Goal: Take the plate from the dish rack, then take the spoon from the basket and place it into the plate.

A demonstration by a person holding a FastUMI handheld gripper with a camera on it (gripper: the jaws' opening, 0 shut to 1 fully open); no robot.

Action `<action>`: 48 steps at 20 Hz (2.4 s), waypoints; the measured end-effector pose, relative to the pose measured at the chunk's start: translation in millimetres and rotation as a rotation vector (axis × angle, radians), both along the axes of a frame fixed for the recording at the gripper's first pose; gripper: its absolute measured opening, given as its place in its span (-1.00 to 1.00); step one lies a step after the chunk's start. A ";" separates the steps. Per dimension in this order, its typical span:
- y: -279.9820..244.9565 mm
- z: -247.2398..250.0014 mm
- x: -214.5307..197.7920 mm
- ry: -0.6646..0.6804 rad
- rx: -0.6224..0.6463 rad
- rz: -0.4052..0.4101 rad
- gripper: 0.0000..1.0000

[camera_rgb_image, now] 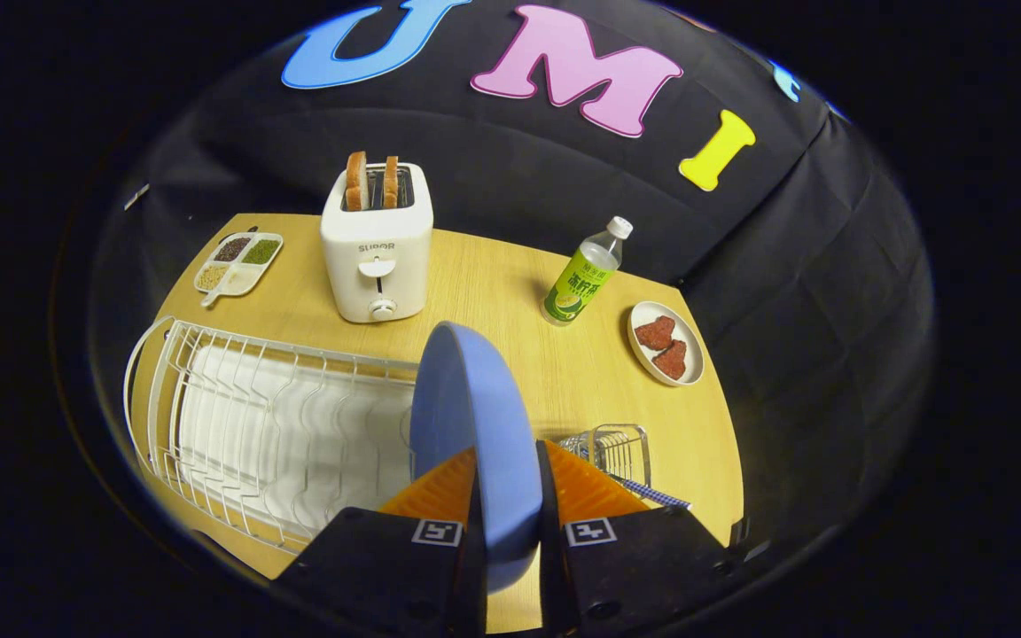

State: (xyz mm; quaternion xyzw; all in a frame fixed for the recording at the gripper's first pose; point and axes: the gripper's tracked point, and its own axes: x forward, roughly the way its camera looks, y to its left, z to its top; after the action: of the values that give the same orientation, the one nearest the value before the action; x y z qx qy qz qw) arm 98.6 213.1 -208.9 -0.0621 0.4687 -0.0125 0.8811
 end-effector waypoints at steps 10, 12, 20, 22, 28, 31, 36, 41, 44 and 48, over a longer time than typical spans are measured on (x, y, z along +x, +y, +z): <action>-18.1 51.1 -12.6 -0.089 0.311 -0.049 -0.46; -28.1 62.3 -27.6 -0.083 0.423 -0.059 -0.46; -120.0 57.5 -114.6 -0.061 0.512 -0.022 -0.46; -139.2 43.4 -140.9 -0.023 0.536 -0.034 -0.46; -152.0 -19.4 -193.8 0.074 0.655 -0.079 -0.46; -140.7 -57.3 -209.6 0.119 0.717 -0.105 -0.46; -124.5 -107.3 -212.0 0.133 0.746 -0.101 -0.46; -116.4 -129.6 -210.7 0.162 0.798 -0.098 -0.46; -115.5 -134.4 -208.9 0.163 0.810 -0.089 -0.43; -125.5 -148.5 -207.2 0.180 0.772 -0.119 -0.31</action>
State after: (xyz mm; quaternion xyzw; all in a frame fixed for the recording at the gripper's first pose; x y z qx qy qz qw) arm -108.6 87.6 -357.4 0.2998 0.5170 0.1188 0.7929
